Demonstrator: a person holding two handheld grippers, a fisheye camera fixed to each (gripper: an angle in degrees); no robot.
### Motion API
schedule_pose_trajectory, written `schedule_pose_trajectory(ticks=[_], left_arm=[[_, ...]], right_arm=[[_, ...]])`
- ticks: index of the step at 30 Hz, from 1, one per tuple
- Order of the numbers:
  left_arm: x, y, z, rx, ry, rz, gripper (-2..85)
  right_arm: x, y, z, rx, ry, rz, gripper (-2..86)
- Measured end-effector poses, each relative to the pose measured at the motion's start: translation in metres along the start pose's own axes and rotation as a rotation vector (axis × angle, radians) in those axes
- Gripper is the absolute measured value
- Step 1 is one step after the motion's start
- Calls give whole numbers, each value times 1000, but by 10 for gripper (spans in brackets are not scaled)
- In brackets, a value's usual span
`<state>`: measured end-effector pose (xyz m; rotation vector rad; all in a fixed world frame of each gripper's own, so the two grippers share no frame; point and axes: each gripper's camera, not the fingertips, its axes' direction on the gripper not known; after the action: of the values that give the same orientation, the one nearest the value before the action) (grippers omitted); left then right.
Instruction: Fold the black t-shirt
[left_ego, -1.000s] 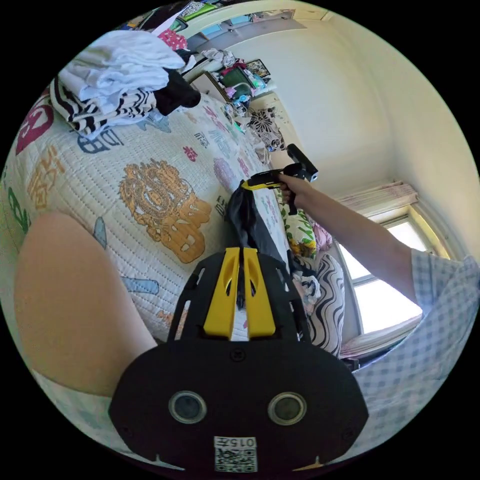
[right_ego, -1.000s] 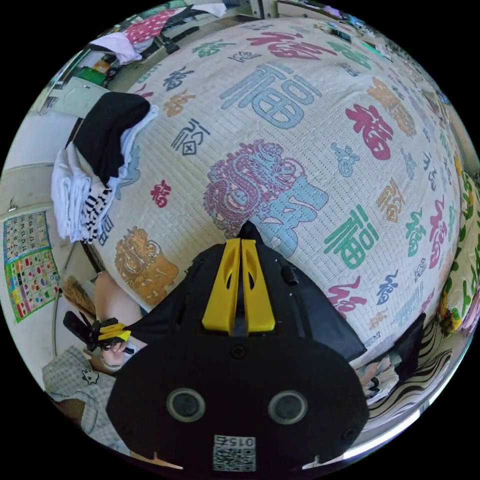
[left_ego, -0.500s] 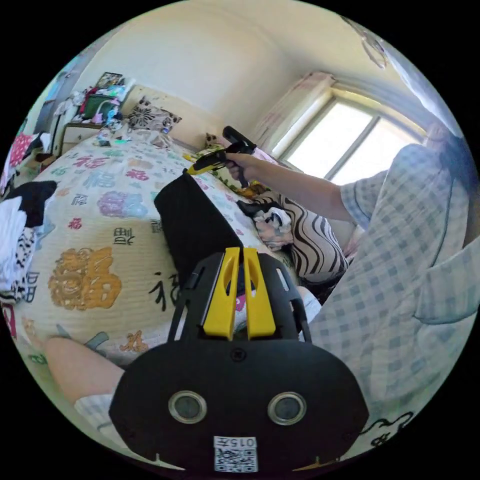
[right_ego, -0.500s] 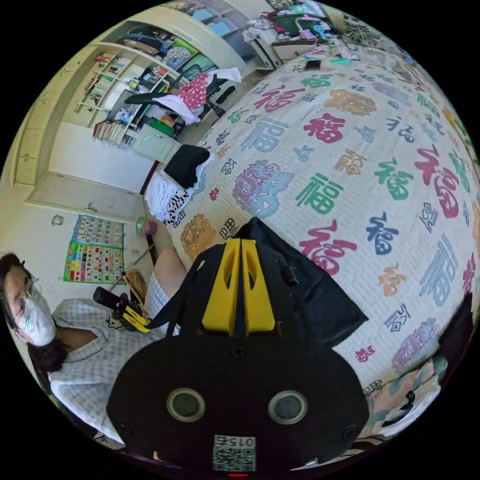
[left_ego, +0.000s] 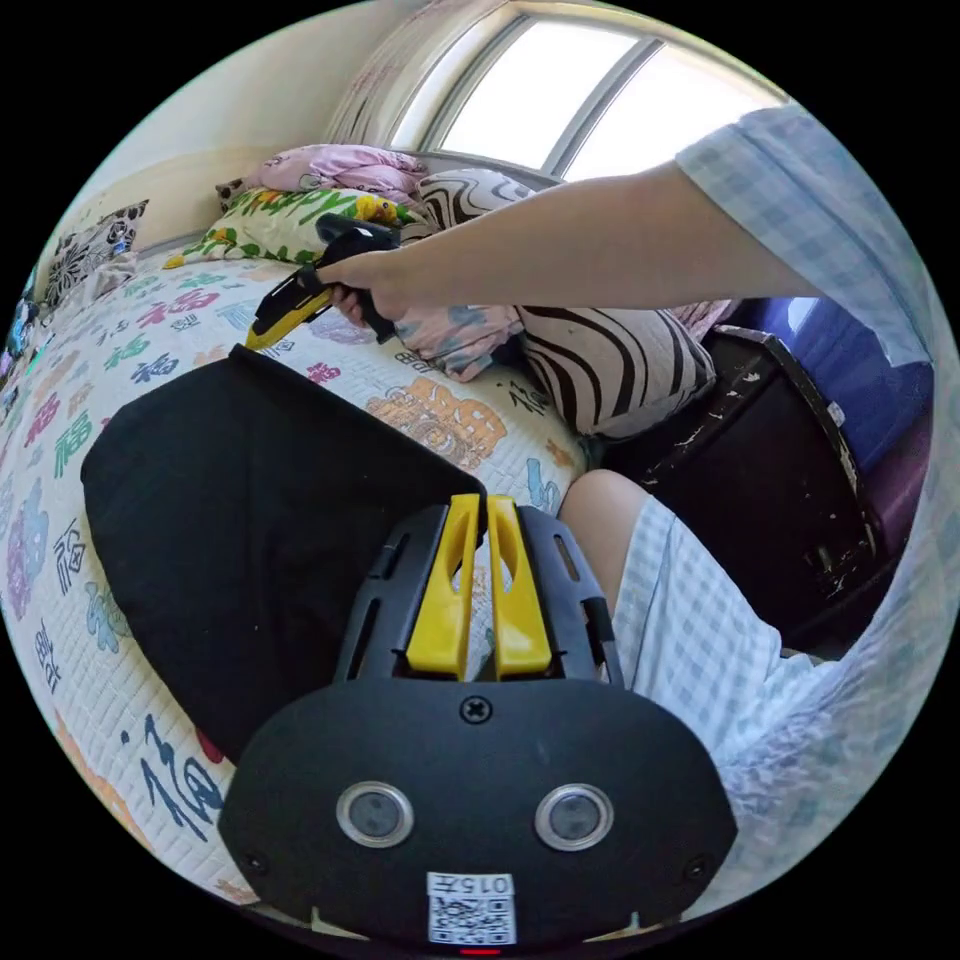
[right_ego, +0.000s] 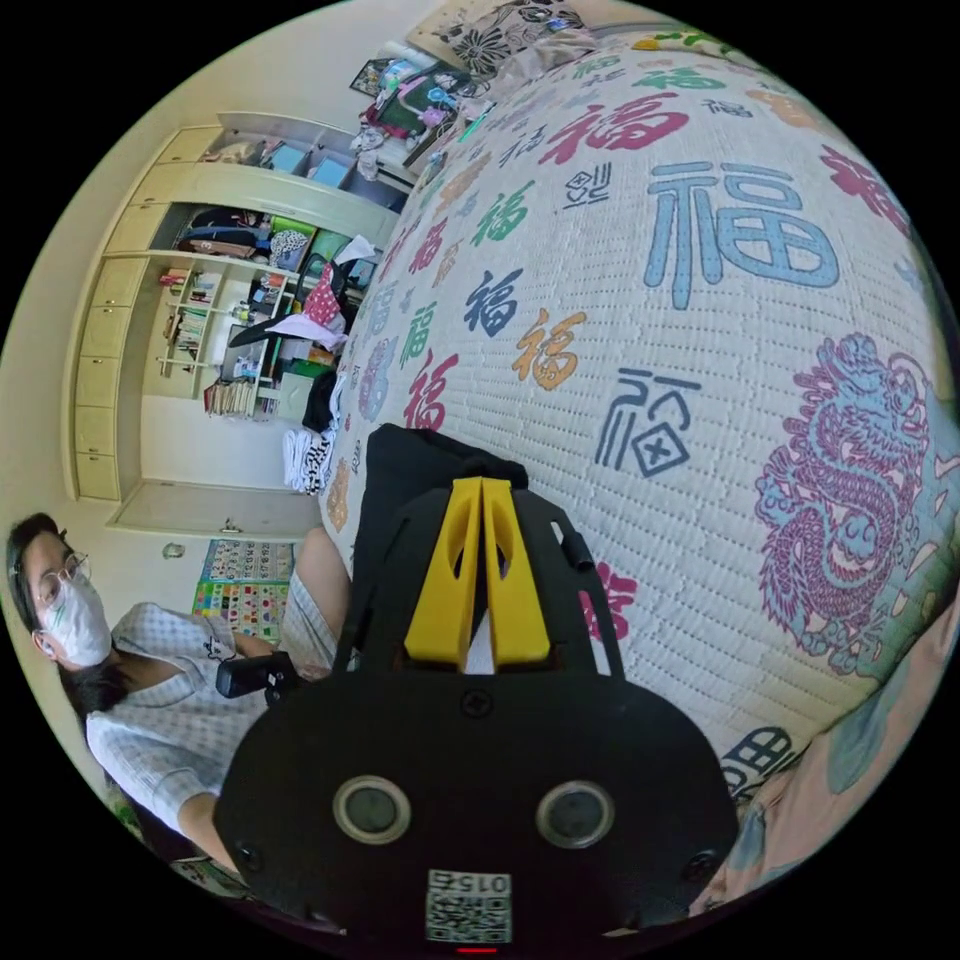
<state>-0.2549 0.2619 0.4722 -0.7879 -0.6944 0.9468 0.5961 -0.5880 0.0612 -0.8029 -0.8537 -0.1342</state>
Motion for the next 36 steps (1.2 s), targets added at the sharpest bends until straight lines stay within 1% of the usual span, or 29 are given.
schedule_pose_trajectory(ticks=[3,6,7,10,11,12,13,14,15,16,18,20,21,23,25,27,29,30,32,34,36], left_arm=[[-8,-12,35,-85,-6,10,10],[-22,-17,69,-182,-8,17,44],[-29,-21,80,-225,26,23,67],[-45,-36,80,-242,161,52,85],[-51,-43,69,-232,239,81,85],[-56,-47,60,-212,269,87,83],[-70,-55,36,-139,301,87,81],[-90,-64,8,-57,310,99,79],[-103,-69,-6,-26,305,107,79],[-133,-82,-28,-10,290,141,78],[-189,-108,-50,-78,257,170,84],[-269,-143,-58,-157,190,169,92],[-287,-153,-57,-172,189,162,95],[-350,-191,-43,-202,274,144,105],[-382,-216,-22,-256,293,153,116],[-406,-236,2,-297,380,162,123],[-432,-255,38,-394,488,137,127],[-437,-259,46,-418,513,134,127],[-453,-268,74,-542,564,144,126],[-464,-274,83,-567,620,142,122],[-475,-282,83,-552,695,150,114]], right_arm=[[18,6,-1,-38,25,-3,-6],[24,12,1,-57,56,-21,-5],[29,14,0,-68,89,4,-4],[43,22,-12,-83,198,78,3],[44,24,-17,-72,205,88,6],[43,29,-27,-35,203,87,13],[37,33,-36,-7,180,54,21],[32,35,-39,-1,169,30,25],[21,40,-42,1,158,-14,35],[9,46,-41,-7,148,-64,36],[-8,55,-30,-41,142,-143,39],[-15,60,-15,-77,183,-176,44],[-15,60,-5,-92,232,-181,48],[-8,56,7,-100,259,-163,53],[9,54,16,-110,169,-116,46],[21,58,19,-95,148,-88,31],[31,64,19,-68,130,-65,16],[38,67,18,-64,113,-52,9],[46,71,18,-70,109,-46,1],[56,74,19,-92,119,-50,-3],[61,76,20,-105,116,-59,-5]])
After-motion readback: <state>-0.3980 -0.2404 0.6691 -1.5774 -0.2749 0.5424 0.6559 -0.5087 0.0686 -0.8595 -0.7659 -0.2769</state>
